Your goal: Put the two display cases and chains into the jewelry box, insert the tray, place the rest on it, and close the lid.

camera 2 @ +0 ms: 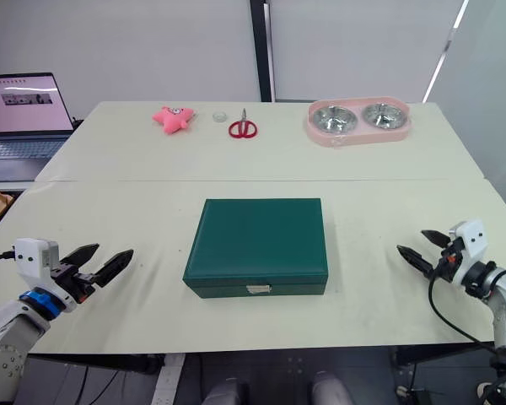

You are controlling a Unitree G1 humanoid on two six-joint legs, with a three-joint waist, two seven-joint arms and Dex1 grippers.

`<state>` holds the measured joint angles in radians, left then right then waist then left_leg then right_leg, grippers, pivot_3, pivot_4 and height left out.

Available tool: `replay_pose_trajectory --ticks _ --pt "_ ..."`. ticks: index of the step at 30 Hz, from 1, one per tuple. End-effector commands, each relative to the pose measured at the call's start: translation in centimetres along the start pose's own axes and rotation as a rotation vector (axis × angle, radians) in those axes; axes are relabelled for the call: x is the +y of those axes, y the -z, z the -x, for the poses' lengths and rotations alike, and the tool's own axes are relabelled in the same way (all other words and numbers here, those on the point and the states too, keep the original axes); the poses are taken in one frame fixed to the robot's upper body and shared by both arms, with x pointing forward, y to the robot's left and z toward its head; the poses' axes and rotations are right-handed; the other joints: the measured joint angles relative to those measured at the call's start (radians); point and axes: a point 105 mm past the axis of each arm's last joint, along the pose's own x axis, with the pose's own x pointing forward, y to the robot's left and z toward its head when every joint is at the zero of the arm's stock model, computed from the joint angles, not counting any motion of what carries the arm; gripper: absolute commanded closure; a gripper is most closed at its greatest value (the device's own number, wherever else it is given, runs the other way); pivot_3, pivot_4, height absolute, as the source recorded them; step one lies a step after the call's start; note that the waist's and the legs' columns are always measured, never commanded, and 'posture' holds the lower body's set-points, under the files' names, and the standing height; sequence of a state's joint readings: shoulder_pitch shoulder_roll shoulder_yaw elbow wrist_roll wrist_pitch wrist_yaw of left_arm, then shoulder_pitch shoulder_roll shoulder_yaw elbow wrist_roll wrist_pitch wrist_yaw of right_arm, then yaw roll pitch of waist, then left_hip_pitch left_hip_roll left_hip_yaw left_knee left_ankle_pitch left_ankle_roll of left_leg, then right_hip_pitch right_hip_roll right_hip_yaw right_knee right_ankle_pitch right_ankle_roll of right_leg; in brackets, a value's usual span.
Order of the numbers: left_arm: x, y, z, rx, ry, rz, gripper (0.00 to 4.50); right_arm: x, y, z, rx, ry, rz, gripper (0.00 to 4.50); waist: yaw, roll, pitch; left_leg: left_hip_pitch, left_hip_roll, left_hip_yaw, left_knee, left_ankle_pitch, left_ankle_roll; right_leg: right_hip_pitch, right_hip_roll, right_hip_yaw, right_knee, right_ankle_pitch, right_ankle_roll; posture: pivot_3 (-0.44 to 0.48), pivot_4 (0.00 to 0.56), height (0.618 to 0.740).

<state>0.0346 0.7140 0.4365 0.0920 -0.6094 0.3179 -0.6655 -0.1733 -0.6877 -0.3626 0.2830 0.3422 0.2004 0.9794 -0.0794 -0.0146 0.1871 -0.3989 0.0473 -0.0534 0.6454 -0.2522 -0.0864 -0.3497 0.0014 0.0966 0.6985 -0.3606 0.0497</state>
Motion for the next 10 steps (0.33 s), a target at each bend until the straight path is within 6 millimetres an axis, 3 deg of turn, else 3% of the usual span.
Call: replay_pose_trajectory --ticks 1,10 --pt "0.42 -0.64 -0.33 0.001 0.015 -0.073 0.00 -0.58 -1.34 0.87 -0.055 0.041 0.030 0.06 0.000 0.000 0.000 0.000 0.000 0.000 0.000 0.000 0.000 0.000 0.000 0.000 0.000 0.000 0.000 0.000 0.150 0.740" --pt "-0.07 -0.91 -1.28 0.001 0.064 -0.105 0.00 -0.46 -1.18 1.40 -0.053 0.056 0.027 0.06 0.000 0.000 0.000 0.000 0.000 0.000 0.000 0.000 0.000 0.000 0.000 0.000 0.000 0.000 0.000 0.000 0.150 0.740"
